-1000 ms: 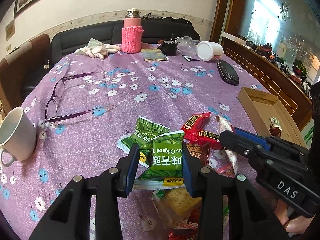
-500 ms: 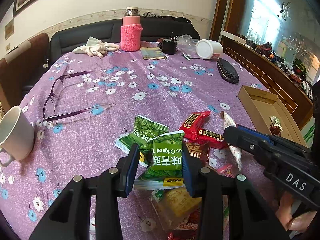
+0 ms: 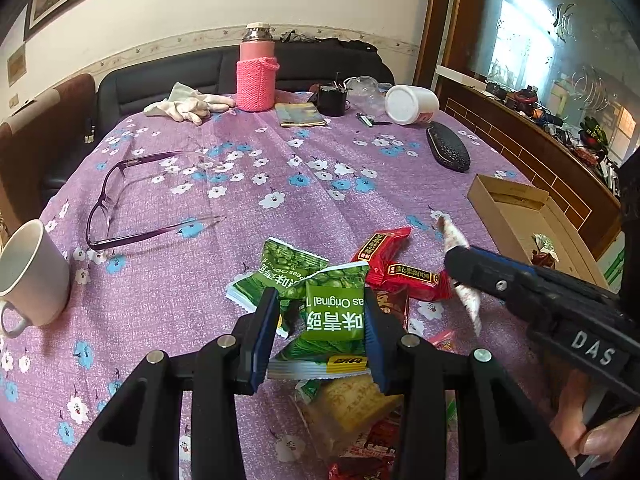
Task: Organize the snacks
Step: 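Carry both packets into the cardboard tray and open both grippers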
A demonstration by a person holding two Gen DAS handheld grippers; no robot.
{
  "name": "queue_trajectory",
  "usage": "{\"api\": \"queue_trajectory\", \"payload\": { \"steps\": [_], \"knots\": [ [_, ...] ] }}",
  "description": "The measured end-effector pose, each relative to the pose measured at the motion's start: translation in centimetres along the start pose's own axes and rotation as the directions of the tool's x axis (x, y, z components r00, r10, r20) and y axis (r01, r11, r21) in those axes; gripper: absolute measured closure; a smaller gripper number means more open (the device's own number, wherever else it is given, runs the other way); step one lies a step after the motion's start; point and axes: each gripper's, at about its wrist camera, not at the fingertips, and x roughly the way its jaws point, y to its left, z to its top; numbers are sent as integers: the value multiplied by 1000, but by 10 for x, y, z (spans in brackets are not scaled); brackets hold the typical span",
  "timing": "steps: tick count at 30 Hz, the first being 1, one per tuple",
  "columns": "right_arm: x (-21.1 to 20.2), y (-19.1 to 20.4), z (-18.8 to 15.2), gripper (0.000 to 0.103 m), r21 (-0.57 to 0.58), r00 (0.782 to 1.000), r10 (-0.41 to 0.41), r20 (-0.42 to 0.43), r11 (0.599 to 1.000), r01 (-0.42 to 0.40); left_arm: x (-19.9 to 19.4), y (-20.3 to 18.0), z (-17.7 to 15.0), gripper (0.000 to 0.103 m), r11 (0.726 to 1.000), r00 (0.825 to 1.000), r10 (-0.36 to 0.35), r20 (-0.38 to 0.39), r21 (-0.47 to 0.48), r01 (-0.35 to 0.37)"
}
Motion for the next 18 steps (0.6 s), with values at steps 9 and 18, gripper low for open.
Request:
{"api": "queue_trajectory", "payload": {
  "steps": [9,18],
  "knots": [
    [-20,-24,14,82,70,997,-33,65,997,28,-3,0,0,64,1000,1000,21,13,-4,-21],
    [-38,-57,28,82,173,992,-48,116,985,28,2,1,1,64,1000,1000,13,7,-6,-13]
  ]
}}
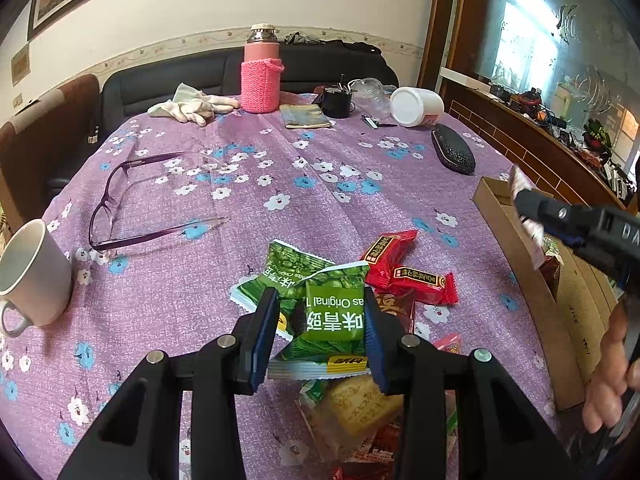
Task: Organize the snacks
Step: 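Carry both packets into the cardboard tray and open both grippers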
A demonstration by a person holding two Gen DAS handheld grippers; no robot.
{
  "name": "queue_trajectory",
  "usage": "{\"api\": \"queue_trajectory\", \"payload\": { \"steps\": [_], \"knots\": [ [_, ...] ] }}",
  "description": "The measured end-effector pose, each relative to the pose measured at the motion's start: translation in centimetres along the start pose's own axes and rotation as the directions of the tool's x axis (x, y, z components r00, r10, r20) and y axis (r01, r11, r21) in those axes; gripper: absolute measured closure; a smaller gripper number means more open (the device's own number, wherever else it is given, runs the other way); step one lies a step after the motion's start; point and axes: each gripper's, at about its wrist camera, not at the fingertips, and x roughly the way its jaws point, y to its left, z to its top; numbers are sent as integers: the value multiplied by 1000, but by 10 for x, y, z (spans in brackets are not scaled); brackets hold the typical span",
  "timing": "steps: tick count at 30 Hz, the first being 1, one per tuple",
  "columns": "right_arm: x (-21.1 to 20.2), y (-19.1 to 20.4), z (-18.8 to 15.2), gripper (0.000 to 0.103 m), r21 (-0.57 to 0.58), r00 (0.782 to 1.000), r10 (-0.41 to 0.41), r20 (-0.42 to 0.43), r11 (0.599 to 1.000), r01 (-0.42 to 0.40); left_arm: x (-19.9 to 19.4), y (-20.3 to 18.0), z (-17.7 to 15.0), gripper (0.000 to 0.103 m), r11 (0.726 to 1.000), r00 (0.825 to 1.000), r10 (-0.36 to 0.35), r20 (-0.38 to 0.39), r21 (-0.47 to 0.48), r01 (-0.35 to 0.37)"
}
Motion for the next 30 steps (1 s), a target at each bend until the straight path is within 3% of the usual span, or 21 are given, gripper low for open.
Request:
{"api": "queue_trajectory", "payload": {
  "steps": [6,10,17,20,23,27,30],
  "knots": [
    [-17,-24,16,82,60,998,-29,61,998,26,8,-6,0,64,1000,999,-29,-44,-4,29],
    [-33,-54,27,82,142,994,-55,98,989,41,-2,-19,3,64,1000,999,-14,-35,28,15],
    [-59,-110,39,82,312,988,-97,123,949,55,-19,-80,23,64,989,992,-117,-43,90,120],
    [-66,-129,41,82,362,984,-141,112,928,92,-16,-119,25,64,972,976,-208,-72,101,214],
    [-67,-144,42,82,383,979,-189,79,912,146,-5,-162,17,64,941,942,-312,-126,96,324],
    [-62,-168,40,82,408,965,-264,11,882,236,8,-209,-1,64,912,916,-356,-187,143,384],
    [-58,-181,37,82,426,958,-286,-36,862,273,16,-224,-13,64,902,915,-347,-206,195,386]
  ]
}}
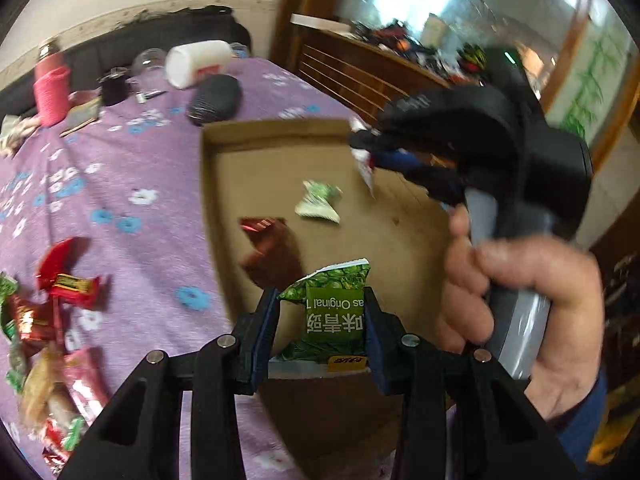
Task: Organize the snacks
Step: 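Carry both packets into the cardboard tray and open both grippers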
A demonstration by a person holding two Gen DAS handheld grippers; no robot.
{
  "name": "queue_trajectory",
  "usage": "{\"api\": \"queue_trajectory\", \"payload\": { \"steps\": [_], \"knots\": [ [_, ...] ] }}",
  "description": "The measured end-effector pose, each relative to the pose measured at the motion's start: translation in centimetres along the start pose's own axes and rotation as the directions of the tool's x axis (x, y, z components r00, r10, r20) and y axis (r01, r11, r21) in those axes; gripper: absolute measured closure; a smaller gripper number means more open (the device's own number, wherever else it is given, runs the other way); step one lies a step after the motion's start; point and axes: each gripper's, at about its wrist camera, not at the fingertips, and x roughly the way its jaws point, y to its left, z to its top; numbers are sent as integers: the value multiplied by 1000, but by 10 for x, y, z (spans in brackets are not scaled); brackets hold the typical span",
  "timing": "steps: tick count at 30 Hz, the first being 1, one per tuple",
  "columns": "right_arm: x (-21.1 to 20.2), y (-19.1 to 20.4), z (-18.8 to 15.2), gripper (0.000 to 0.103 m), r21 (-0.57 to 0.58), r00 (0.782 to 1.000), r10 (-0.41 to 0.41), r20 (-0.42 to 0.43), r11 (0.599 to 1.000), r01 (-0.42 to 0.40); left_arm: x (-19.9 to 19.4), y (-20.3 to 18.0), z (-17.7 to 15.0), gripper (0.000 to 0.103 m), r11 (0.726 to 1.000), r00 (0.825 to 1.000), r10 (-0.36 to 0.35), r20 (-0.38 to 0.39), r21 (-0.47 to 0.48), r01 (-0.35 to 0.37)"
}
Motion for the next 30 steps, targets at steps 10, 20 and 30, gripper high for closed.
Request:
{"api": "queue_trajectory", "payload": {
  "steps": [10,20,30],
  "knots": [
    [14,-1,-3,81,-42,996,-80,-41,996,78,13,-4,-11,64,997,1000,26,-1,67,-26],
    [20,8,-8,77,-100,989,-133,-58,987,127,11,-6,-13,63,997,999,36,10,73,-36],
    [7,15,-7,75,-116,994,-112,-4,987,111,10,-5,-12,62,998,1000,28,11,62,-29]
  ]
}}
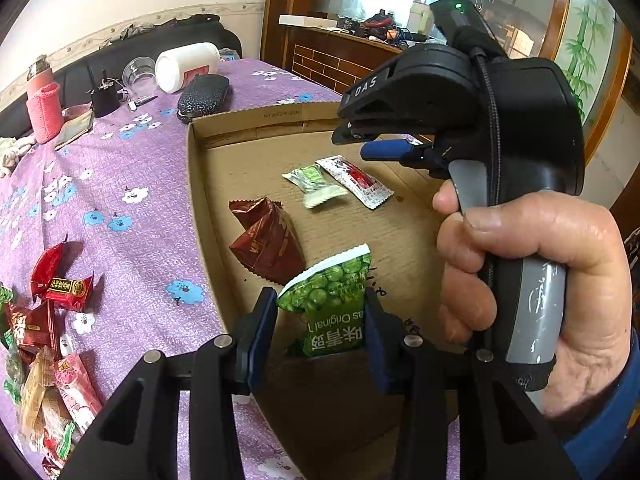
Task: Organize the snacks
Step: 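Carry both packets into the cardboard tray and open both grippers, then return both grippers to the pile and grasp the yellow cake pack with the left gripper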
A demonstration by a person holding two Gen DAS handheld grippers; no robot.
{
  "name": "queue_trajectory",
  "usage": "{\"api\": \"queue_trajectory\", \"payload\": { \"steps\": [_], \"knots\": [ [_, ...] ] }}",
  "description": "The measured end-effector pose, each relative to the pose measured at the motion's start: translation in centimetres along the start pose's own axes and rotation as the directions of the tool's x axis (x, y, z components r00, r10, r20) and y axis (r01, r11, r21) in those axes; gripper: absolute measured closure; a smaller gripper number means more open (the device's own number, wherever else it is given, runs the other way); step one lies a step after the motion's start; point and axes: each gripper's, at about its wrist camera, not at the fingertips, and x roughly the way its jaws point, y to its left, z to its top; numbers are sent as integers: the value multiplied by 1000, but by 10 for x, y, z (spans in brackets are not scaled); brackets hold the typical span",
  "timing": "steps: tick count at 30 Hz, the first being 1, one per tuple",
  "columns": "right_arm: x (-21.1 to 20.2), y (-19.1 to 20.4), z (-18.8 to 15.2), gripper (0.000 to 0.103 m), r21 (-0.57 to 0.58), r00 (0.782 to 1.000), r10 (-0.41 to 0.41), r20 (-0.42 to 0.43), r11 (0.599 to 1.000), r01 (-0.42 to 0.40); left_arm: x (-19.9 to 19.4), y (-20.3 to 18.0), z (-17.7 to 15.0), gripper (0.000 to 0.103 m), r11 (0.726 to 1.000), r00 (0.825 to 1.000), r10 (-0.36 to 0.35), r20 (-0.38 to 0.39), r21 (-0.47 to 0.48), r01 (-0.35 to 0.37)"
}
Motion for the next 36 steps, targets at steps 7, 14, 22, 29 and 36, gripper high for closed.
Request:
{"api": "queue_trajectory", "payload": {
  "steps": [7,14,22,29,36],
  "knots": [
    [-20,22,-1,75,-61,993,67,94,996,-62,-14,6,5,57,999,1000,8,30,-31,-7],
    [-23,29,-2,75,-68,990,89,109,994,-82,-30,7,9,55,999,999,9,53,-42,-7],
    [-30,41,-9,75,-118,985,125,122,987,-110,-52,16,9,55,998,997,27,69,-62,-23],
    [-32,73,-28,75,-234,978,187,94,959,-160,-83,53,-7,55,992,992,95,87,-94,-86],
    [-38,124,-67,74,-410,966,254,46,887,-213,-115,127,-42,55,968,977,197,86,-177,-179]
  ]
}}
